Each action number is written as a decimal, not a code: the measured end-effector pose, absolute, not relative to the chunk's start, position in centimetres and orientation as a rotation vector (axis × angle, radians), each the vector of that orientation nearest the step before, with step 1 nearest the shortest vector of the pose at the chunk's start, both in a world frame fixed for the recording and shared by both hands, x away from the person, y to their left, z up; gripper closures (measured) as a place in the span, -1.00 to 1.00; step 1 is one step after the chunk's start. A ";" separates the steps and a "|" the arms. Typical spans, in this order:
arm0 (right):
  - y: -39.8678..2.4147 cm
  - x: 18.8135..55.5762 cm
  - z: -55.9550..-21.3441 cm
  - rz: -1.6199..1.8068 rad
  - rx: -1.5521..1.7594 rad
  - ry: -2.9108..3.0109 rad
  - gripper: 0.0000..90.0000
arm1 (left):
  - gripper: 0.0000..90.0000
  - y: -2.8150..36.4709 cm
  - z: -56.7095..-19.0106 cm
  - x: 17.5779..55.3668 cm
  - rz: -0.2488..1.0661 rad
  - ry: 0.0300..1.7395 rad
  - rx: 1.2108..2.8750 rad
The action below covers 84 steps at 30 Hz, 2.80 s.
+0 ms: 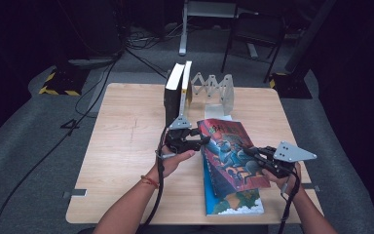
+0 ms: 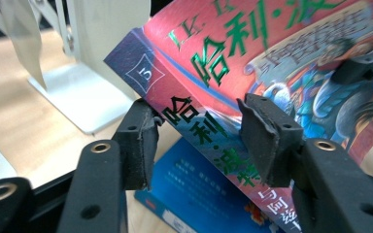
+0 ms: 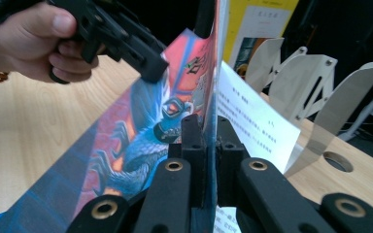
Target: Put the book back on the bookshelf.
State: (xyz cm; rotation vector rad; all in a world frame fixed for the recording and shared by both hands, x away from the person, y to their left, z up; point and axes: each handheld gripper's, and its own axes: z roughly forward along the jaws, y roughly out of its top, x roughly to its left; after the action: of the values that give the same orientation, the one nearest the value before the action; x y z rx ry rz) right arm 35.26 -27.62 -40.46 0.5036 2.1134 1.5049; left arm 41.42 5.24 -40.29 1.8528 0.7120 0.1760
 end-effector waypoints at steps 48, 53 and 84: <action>-28.3 33.0 -40.3 1.603 0.349 2.075 0.91 | 0.49 6.8 -34.5 39.2 0.384 0.384 1.743; -28.7 32.1 -40.6 1.581 0.327 2.101 0.91 | 0.48 6.6 -34.9 38.1 0.386 0.332 1.754; -31.7 32.5 -39.8 1.560 0.599 1.901 0.03 | 0.63 3.6 -39.7 35.5 0.318 0.209 1.939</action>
State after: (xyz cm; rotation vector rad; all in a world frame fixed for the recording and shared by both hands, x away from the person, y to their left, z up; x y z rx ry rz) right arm 32.47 -31.74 -39.81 0.5987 1.9015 1.5601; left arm 35.48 3.63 -39.72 1.9386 0.2092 0.3181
